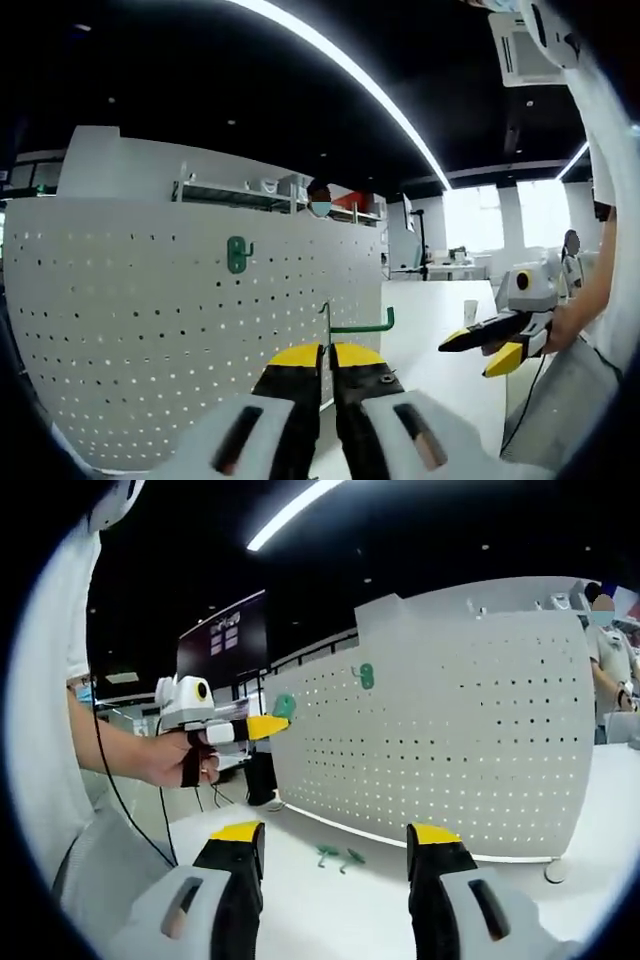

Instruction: Insert the hook assembly into the mounting plate slot until the hook locks in place.

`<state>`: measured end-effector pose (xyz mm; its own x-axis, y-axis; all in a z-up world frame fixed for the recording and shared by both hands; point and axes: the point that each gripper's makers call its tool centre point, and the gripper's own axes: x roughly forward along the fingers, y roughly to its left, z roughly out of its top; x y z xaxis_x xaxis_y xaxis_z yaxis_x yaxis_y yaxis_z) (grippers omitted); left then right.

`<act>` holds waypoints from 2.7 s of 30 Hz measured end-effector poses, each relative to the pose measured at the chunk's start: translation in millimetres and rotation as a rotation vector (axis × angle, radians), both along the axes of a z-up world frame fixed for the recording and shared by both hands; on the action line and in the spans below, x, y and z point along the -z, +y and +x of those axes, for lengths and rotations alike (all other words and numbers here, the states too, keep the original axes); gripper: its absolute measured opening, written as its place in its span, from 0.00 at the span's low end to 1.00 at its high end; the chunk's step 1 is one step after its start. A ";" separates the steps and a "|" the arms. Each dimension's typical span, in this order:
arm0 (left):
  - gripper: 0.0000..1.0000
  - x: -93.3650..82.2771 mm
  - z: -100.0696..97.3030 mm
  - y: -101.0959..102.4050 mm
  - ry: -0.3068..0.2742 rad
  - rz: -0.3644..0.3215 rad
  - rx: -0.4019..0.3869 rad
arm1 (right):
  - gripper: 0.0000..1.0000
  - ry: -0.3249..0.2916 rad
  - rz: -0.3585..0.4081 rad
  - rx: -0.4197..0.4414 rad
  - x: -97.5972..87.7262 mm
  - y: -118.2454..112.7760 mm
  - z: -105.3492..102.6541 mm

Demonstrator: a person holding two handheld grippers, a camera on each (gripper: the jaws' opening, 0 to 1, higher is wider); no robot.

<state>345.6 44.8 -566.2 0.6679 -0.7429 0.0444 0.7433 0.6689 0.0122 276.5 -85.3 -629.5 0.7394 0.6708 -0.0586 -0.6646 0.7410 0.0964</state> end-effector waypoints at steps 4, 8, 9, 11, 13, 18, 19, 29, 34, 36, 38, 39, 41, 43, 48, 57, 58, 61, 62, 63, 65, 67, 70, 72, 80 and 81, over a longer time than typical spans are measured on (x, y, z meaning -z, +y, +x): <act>0.03 1.1 0.0 -0.1 0.004 0.000 -0.001 | 0.54 -0.016 0.013 0.012 -7.0 -2.3 0.2; 0.03 2.0 -0.1 0.2 0.005 0.004 -0.004 | 0.53 -0.036 0.027 0.024 -14.9 -3.5 -0.7; 0.03 2.0 0.1 0.4 0.006 0.003 -0.006 | 0.53 -0.039 0.032 0.027 -16.6 -3.5 -0.8; 0.03 2.6 0.5 0.5 0.007 0.002 -0.010 | 0.52 -0.047 0.034 0.025 -20.3 -1.7 -1.7; 0.03 4.1 0.0 0.0 0.011 0.005 -0.009 | 0.52 -0.055 0.040 0.020 -23.6 -0.9 -2.2; 0.03 5.3 -0.5 -0.2 0.013 0.004 -0.009 | 0.52 -0.070 0.057 0.024 -30.1 -1.8 -2.6; 0.03 5.3 -0.4 0.0 0.013 0.002 -0.010 | 0.52 -0.070 0.060 0.025 -30.6 -1.7 -2.7; 0.03 5.2 -0.6 -2.8 0.014 0.004 -0.006 | 0.52 -0.071 0.059 0.008 -32.6 4.3 -2.4; 0.03 5.8 -1.6 -4.5 0.017 -0.001 -0.009 | 0.46 -0.083 0.072 -0.015 -36.4 12.2 -3.0; 0.03 6.2 -2.0 -5.7 0.017 -0.001 -0.010 | 0.46 -0.087 0.069 -0.022 -38.1 17.1 -2.7; 0.03 6.0 -2.8 -7.5 0.017 -0.003 -0.008 | 0.46 -0.088 0.070 -0.029 -39.1 20.2 -2.3; 0.03 6.1 -3.1 -8.4 0.017 -0.003 -0.007 | 0.46 -0.090 0.071 -0.032 -39.8 21.3 -2.2; 0.03 6.2 -3.9 -10.6 0.018 -0.003 -0.003 | 0.45 -0.093 0.077 -0.038 -41.7 23.8 -1.7; 0.03 6.1 -4.7 -12.4 0.016 -0.002 -0.001 | 0.45 -0.092 0.080 -0.046 -41.8 26.9 -1.7; 0.03 7.8 -7.0 -19.0 0.016 0.002 0.006 | 0.44 -0.103 0.073 -0.069 -45.3 37.1 -1.6; 0.03 7.5 -9.1 -24.7 0.024 -0.018 0.002 | 0.41 -0.120 0.096 -0.080 -55.3 47.7 6.6; 0.03 7.4 -9.7 -25.8 0.022 -0.017 0.005 | 0.41 -0.121 0.096 -0.082 -55.9 48.7 6.9; 0.03 5.9 -10.4 -28.0 0.020 -0.024 0.008 | 0.39 -0.128 0.098 -0.088 -58.0 51.8 7.7; 0.03 5.5 -10.6 -29.1 0.022 -0.028 0.010 | 0.39 -0.129 0.105 -0.088 -59.2 52.5 8.3; 0.03 5.2 -10.7 -29.8 0.020 -0.028 0.010 | 0.38 -0.128 0.108 -0.087 -59.7 52.8 9.2; 0.03 4.6 -11.5 -31.9 0.018 -0.029 0.014 | 0.36 -0.121 0.108 -0.085 -59.8 53.8 11.1; 0.03 4.4 -12.3 -34.6 0.021 -0.035 0.016 | 0.34 -0.118 0.108 -0.087 -60.5 55.3 11.7; 0.03 3.0 -12.8 -38.6 0.021 -0.042 0.017 | 0.32 -0.117 0.115 -0.090 -62.1 57.1 12.8; 0.03 2.5 -14.3 -41.1 0.017 -0.042 0.023 | 0.32 -0.121 0.117 -0.092 -64.4 58.6 13.4; 0.03 3.2 -19.9 -47.8 0.024 -0.050 0.033 | 0.30 -0.124 0.145 -0.077 -71.4 59.5 21.3; 0.03 3.3 -20.2 -48.6 0.024 -0.049 0.033 | 0.30 -0.125 0.146 -0.077 -71.8 59.9 21.8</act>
